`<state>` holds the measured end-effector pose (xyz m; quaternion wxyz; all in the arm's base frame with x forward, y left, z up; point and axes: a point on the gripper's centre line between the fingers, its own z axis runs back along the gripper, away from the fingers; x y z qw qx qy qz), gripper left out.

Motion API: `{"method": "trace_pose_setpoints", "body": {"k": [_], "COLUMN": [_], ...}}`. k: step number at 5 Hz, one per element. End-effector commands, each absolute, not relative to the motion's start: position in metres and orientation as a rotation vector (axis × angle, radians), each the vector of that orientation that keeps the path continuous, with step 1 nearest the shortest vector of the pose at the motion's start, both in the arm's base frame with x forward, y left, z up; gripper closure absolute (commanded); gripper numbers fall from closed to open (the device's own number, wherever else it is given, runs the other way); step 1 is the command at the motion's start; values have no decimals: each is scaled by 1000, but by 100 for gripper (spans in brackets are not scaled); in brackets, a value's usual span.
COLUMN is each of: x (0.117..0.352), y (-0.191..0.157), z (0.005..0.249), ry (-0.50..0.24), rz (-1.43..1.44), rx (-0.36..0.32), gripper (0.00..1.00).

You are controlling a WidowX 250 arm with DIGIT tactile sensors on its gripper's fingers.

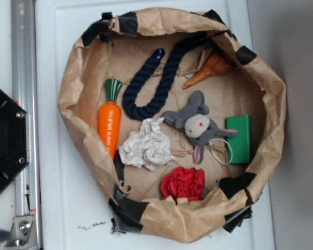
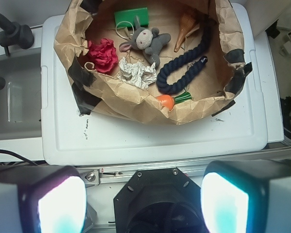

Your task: Grab the red paper.

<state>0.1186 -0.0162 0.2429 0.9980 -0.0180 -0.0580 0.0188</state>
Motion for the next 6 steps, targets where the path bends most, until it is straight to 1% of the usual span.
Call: {"method": "trace_pose_setpoints", "body": {"k": [1, 2, 3, 4, 5, 6], "x": [119, 164, 207, 234, 252, 280], "y": [-16, -10, -17, -20, -17, -5], "z": [243, 219, 192, 159, 136, 123], "ry": [-116, -247, -363, -367, -329, -312], "rz": [38, -213, -434, -564, -582, -591], "rx": [-36, 111, 2, -44, -117, -149], "gripper": [0, 0, 0, 0, 0, 0]}}
